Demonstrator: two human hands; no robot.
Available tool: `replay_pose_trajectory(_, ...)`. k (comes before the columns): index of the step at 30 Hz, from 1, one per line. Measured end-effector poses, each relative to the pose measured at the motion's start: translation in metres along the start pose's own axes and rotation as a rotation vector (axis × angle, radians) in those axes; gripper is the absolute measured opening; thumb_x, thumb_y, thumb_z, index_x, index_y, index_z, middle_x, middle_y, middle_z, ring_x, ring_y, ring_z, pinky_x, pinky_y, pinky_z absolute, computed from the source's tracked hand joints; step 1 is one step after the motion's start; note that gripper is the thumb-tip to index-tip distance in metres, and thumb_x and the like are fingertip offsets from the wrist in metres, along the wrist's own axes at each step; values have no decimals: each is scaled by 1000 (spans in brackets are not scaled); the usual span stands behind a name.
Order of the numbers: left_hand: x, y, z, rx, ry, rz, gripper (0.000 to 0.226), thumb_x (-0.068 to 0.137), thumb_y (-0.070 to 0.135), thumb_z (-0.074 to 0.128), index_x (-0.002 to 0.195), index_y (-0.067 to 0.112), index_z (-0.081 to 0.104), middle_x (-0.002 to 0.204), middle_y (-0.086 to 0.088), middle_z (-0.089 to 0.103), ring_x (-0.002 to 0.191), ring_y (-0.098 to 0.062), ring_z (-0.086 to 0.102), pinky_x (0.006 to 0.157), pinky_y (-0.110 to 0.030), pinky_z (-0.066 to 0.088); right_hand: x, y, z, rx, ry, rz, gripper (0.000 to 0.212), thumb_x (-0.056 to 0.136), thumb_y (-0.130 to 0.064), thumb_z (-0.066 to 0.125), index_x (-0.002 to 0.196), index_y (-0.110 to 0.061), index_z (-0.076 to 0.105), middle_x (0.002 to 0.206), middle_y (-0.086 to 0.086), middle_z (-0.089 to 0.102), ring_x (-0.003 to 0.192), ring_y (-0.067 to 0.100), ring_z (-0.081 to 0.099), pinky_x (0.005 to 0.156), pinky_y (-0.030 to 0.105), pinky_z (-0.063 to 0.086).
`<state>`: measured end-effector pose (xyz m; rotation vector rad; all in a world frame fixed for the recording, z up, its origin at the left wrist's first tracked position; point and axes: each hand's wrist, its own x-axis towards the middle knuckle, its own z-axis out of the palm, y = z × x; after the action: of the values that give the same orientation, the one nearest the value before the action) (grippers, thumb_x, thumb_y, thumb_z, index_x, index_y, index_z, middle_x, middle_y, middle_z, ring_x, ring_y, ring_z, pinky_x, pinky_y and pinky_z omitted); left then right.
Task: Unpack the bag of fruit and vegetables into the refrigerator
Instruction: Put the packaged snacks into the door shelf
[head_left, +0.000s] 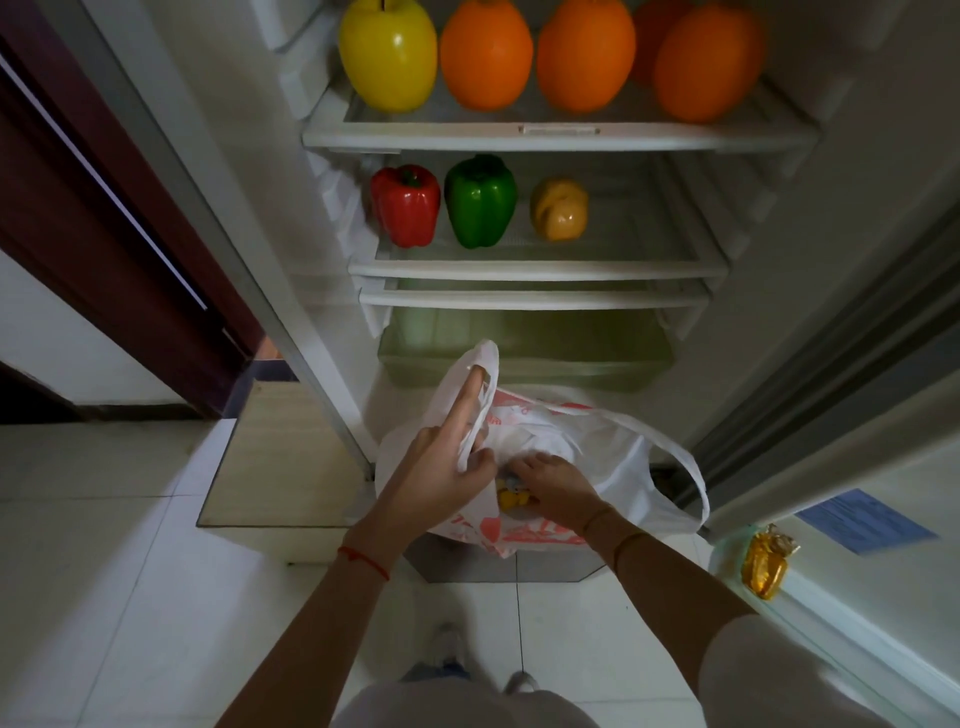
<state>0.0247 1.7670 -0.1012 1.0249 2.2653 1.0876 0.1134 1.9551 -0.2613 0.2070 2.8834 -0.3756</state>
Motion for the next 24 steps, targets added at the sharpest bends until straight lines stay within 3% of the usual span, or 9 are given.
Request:
replay_pose_trajectory(2,1,1,2,26,4,21,92,92,23,56,142,64,-9,81,-5,62,66,-18,62,56,-32,53,-3,0,-6,68,65,29,56,85,-56,60,127,-20,52,126,7,58,114,25,55,97,35,44)
replay_pose_trajectory(6,3,5,5,74,26,80,93,92,27,57,138,67,-14,116,-20,65,84,-28,67,70,-43,59,-10,-2,-21,283,262,183,50,80,-53,67,114,-19,55,102,8,62,94,26,60,75,31,45)
replay_pose_trajectory(10,9,14,11,69,48,134,92,94,27,59,144,57,-11,120,-11,61,74,-9,60,55,-13,44,-27,-5,-35,501,433,325,42,75,-54,70,94,-21,53,78,1,62,70,20,60,58,32,45)
replay_pose_trajectory(12,11,21,15,60,55,166,91,94,28,60,149,50,-8,129,-10,57,74,-4,57,56,-11,45,-39,-8,-45,603,517,396,36,77,-48,74,91,-21,55,73,-1,63,64,15,58,57,31,43)
replay_pose_trajectory(14,13,27,18,39,56,198,91,94,26,61,151,48,-6,136,-13,53,85,-8,59,68,-24,55,-51,-12,-54,719,609,451,34,77,-42,78,89,-18,58,69,-3,64,61,11,58,57,29,44)
replay_pose_trajectory(16,16,32,22,52,48,213,92,93,23,61,151,49,-6,127,-19,60,83,-20,65,70,-40,59,-63,-14,-63,839,679,498,32,76,-38,80,89,-15,61,70,-4,67,62,8,61,60,28,49)
replay_pose_trajectory(18,18,38,29,65,28,226,92,93,22,60,152,48,-6,109,-24,63,75,-26,66,66,-44,59,-78,-16,-73,931,725,538,31,77,-37,79,90,-13,63,75,0,72,70,13,68,68,37,56)
replay_pose_trajectory(21,19,49,38,66,-13,253,92,94,23,61,152,46,-6,77,-17,61,57,-20,60,49,-28,50,-105,-18,-90,950,822,585,28,79,-37,78,89,-14,65,79,-2,74,75,12,71,74,37,58)
replay_pose_trajectory(24,18,61,48,93,-18,291,92,93,22,61,153,45,-4,69,-14,58,52,-18,57,45,-20,42,-140,-15,-103,969,919,629,25,79,-38,78,89,-17,68,80,-6,74,77,9,71,73,31,59)
